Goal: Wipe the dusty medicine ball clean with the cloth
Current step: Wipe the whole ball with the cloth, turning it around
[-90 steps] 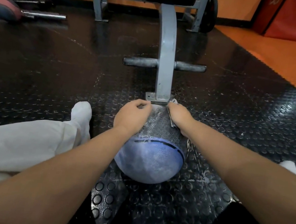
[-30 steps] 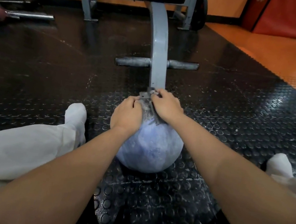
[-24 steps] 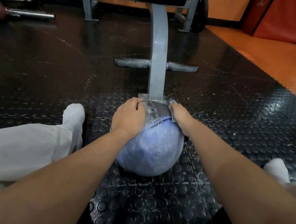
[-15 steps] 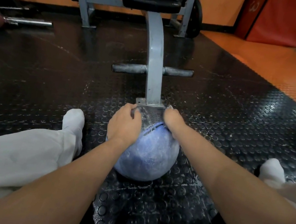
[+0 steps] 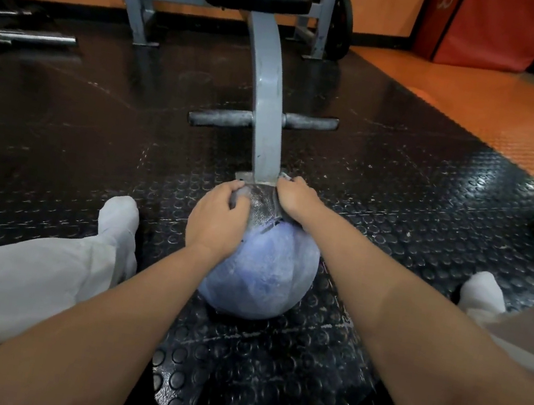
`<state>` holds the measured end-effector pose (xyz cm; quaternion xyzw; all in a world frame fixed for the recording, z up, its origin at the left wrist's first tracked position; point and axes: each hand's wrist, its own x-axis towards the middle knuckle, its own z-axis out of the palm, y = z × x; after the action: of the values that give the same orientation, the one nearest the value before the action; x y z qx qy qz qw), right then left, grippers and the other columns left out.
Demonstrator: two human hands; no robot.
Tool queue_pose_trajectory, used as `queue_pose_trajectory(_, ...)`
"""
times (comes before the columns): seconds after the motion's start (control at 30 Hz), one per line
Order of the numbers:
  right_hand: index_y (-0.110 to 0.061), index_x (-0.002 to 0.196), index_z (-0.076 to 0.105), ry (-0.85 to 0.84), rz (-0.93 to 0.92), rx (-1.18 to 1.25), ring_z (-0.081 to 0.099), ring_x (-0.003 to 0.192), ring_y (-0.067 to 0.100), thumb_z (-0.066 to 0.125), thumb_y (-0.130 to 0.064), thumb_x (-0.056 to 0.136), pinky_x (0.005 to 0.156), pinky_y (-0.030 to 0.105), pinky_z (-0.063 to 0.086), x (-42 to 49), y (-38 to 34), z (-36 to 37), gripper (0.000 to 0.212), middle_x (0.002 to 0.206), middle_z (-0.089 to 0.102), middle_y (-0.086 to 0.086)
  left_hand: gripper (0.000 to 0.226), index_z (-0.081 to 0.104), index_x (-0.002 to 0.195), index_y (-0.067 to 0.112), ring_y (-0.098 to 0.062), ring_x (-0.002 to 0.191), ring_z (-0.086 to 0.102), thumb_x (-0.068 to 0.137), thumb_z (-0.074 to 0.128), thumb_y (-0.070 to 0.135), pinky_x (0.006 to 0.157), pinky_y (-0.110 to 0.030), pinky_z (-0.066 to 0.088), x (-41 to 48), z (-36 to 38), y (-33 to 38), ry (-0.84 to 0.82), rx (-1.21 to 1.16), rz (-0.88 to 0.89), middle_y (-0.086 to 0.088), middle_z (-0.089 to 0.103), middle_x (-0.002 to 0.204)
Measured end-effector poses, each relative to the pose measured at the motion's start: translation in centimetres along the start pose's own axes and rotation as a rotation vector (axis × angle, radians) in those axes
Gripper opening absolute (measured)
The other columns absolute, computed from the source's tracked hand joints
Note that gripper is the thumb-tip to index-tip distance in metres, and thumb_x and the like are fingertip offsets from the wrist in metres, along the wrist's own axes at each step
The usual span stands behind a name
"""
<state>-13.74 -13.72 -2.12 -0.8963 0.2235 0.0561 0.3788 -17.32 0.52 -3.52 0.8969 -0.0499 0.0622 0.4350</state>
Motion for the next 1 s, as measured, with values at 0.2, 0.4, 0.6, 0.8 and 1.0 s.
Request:
queue_pose_trajectory(0.2, -0.014, 0.067, 0.054, -0.159, 0.202, 0.509, 0.052, 0.069, 0.020, 0.029, -0.027, 0.100, 0.065, 0.029, 0.044, 0.2, 5.7, -1.0, 0.043, 0.071, 0.058, 0.006, 0.042, 0.050, 0.140, 0.025, -0.012, 0.131, 0.045, 0.098, 0.047, 0.033, 0.112, -0.037, 0.033, -0.4, 0.1, 0.0, -0.064, 0.038, 0.146, 0.008, 0.049, 0.144)
queue_pose_trajectory(0.4, -0.015, 0.062, 0.041, -0.050, 0.252, 0.607, 0.043, 0.057, 0.019, 0.030, -0.024, 0.098, 0.054, 0.027, 0.039, -0.5, 5.7, -1.1, 0.039, 0.059, 0.046, 0.004, 0.052, 0.049, 0.142, 0.021, -0.010, 0.138, 0.036, 0.094, 0.041, 0.039, 0.118, -0.031, 0.022, -2.2, 0.4, 0.0, -0.103, 0.101, 0.346, 0.006, 0.046, 0.147)
queue_pose_trajectory(0.6, -0.014, 0.113, 0.059, 0.008, -0.160, 0.033, 0.051, 0.115, 0.030, 0.015, -0.042, 0.091, 0.104, 0.047, 0.035, -1.5, 2.0, -0.5, 0.057, 0.122, 0.058, 0.014, 0.068, 0.049, 0.141, 0.017, -0.010, 0.140, 0.034, 0.086, 0.031, 0.051, 0.119, -0.032, 0.019, -3.7, 0.1, -1.2, -0.122, 0.120, 0.524, 0.002, 0.047, 0.148)
queue_pose_trajectory(0.8, -0.020, 0.131, 0.048, 0.119, -0.376, -0.150, 0.042, 0.126, 0.029, 0.023, -0.035, 0.101, 0.105, 0.043, 0.032, -5.3, 2.6, 0.5, 0.042, 0.140, 0.048, 0.008, 0.063, 0.049, 0.141, 0.025, 0.006, 0.132, 0.028, 0.084, 0.039, 0.051, 0.115, -0.020, 0.017, -4.0, -1.2, -3.1, -0.131, -0.003, 0.477, 0.020, 0.040, 0.140)
queue_pose_trajectory(1.0, -0.031, 0.128, 0.052, 0.330, -0.770, -0.260, 0.032, 0.135, 0.025, 0.030, -0.043, 0.089, 0.107, 0.050, 0.028, -12.2, 5.1, 3.8, 0.047, 0.140, 0.046, -0.006, 0.030, 0.061, 0.125, 0.030, -0.009, 0.125, 0.051, 0.096, 0.051, 0.034, 0.113, -0.029, 0.032, -1.3, -2.7, -2.8, -0.252, -0.324, -0.011, 0.008, 0.058, 0.134)
